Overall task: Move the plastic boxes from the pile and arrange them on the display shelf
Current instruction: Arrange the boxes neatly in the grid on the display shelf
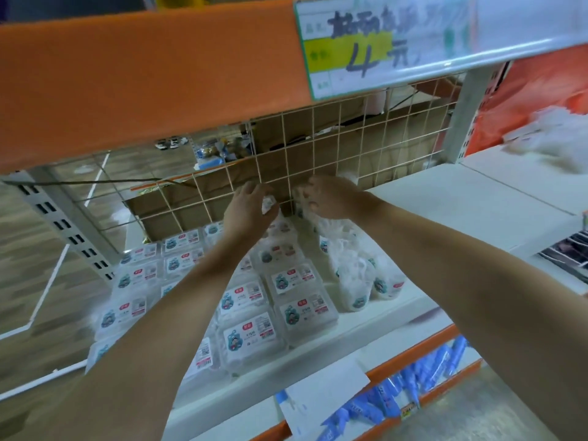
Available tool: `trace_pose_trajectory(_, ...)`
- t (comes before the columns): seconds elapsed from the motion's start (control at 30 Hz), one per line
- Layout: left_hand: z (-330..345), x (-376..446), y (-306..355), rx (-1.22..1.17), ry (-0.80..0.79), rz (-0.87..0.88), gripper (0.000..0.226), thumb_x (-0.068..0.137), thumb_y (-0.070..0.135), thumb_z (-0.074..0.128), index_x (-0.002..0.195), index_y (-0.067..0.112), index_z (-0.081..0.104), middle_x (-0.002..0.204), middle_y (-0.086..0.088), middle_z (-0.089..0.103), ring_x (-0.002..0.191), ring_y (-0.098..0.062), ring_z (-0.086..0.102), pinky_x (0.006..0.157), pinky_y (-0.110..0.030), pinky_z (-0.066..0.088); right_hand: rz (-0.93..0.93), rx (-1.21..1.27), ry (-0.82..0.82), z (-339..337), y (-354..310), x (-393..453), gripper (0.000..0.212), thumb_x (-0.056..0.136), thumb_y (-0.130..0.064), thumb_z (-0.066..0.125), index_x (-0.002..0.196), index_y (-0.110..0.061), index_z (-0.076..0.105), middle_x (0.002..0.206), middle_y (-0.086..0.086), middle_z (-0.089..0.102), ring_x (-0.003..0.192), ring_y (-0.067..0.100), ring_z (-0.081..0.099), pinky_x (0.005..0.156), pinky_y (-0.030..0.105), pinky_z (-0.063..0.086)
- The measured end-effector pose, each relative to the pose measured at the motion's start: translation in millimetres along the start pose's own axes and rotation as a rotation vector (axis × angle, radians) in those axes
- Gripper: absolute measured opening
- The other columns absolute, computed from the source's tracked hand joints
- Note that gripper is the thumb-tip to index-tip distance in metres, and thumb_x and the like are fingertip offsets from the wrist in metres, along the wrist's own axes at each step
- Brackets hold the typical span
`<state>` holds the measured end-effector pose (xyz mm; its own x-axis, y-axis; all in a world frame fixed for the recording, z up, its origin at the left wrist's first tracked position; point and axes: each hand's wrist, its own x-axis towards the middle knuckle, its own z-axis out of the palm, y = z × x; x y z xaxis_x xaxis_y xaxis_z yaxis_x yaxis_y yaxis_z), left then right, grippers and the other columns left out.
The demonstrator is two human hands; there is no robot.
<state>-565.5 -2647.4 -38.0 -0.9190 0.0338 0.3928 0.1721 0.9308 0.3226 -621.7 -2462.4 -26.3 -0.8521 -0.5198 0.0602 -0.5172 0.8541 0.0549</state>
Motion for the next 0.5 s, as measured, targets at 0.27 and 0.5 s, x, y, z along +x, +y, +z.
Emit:
trace_pose_trajectory(0.27,42,45,132,0.330,-0.166,0.510,0.043,0.093,0.043,0.049,0.130,0.020,0.049,0.130,-0.004,0.053,0.123,-0.024,0.044,0.101,-0.036,0.033,0.321,-0.071,0.011,-17,76,-75,0.044,0.093,-0.031,0.047,0.136,-0.019,0.046,0.134,0.005,0.048,0.128,0.024,0.041,0.099,0.039,0.043)
trace_pose_trajectory(0.5,92,65,273,0.454,-0.383,0.649,0.051,0.093,0.049,0.046,0.133,0.019,0.046,0.140,-0.008,0.043,0.130,-0.027,0.036,0.103,-0.039,0.029,0.640,-0.114,-0.134,-31,181,-173,0.056,0.092,-0.033,0.050,0.142,-0.014,0.035,0.141,0.008,0.042,0.130,0.027,0.036,0.099,0.038,0.037)
